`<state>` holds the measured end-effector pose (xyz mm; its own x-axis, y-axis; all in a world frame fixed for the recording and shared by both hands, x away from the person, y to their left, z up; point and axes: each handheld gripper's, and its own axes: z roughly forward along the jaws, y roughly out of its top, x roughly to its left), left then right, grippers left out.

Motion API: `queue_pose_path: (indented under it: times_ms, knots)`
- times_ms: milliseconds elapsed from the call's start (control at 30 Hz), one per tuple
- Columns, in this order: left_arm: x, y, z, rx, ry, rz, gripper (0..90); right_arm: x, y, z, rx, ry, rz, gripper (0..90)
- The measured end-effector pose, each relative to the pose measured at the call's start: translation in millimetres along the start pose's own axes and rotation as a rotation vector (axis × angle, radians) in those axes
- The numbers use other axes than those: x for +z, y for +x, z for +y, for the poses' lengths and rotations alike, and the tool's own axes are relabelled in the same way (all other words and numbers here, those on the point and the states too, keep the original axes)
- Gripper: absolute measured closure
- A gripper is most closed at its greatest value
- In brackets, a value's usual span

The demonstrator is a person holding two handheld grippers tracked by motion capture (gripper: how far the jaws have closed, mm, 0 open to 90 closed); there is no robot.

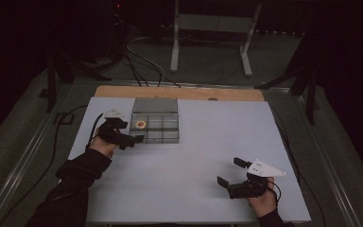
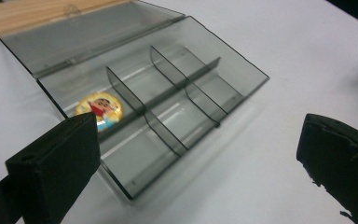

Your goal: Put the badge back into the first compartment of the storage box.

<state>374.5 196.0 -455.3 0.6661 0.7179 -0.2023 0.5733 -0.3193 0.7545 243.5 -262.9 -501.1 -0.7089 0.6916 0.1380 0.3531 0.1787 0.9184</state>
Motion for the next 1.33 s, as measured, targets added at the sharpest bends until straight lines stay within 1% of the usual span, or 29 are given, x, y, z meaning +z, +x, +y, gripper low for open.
queue_pose_path:
  times_ms: [133, 200, 300, 433, 533, 633, 833, 1000, 1067, 1133, 1233, 1267, 1333]
  knots:
    - [-5.0, -2.9, -11.5, 0.008, -0.002, 0.005, 0.3, -0.2, 0.0, -0.4, -0.003, 0.001, -0.002, 0.0]
    - [-7.8, -3.7, -17.3, 0.002, -0.005, 0.001, 0.3, -0.5, 0.2, 0.0, 0.0, -0.003, -0.001, 0.0]
    - [-11.6, -4.9, -26.5, 0.0, -0.005, -0.002, 0.3, 0.1, 0.2, -0.5, -0.003, 0.005, -0.003, 0.0]
    - [-15.5, -7.8, -38.0, 0.003, -0.005, 0.001, 0.3, 0.1, 0.7, -0.3, -0.006, 0.003, -0.004, 0.0]
    - [-18.2, -11.2, -45.1, 0.004, -0.003, -0.002, 0.3, 0.2, 0.4, -0.2, -0.001, 0.004, -0.004, 0.0]
    - [-20.3, -14.9, -51.2, 0.007, -0.007, -0.006, 0.3, 0.5, 0.9, -0.4, -0.006, 0.007, -0.004, 0.0]
    - [-22.5, -20.4, -64.7, 0.013, 0.0, -0.013, 0.3, 0.2, 0.5, -0.5, -0.002, 0.007, -0.004, 0.0]
    - [-26.7, -23.7, -77.0, 0.006, -0.014, -0.022, 0.3, 0.0, 1.0, -0.4, -0.006, 0.006, -0.003, 0.0]
    - [-28.8, -25.0, -82.4, 0.005, -0.031, -0.023, 0.3, 0.1, 0.8, -0.4, -0.004, 0.007, -0.001, 0.0]
    - [-30.1, -25.6, -87.5, 0.003, -0.047, -0.034, 0.4, 0.3, 1.0, -0.5, -0.008, 0.008, 0.002, 0.0]
    - [-29.7, -26.5, -93.3, 0.015, -0.04, -0.037, 0.3, 1.0, 0.7, -0.7, -0.007, 0.013, 0.005, 0.0]
    - [-29.6, -26.6, -94.2, 0.018, -0.036, -0.031, 0.3, 1.1, 0.8, -0.7, -0.008, 0.012, 0.005, 0.0]
    - [-30.2, -25.8, -94.7, 0.015, -0.043, -0.029, 0.3, 1.3, 0.9, -0.9, -0.013, 0.017, 0.003, 0.0]
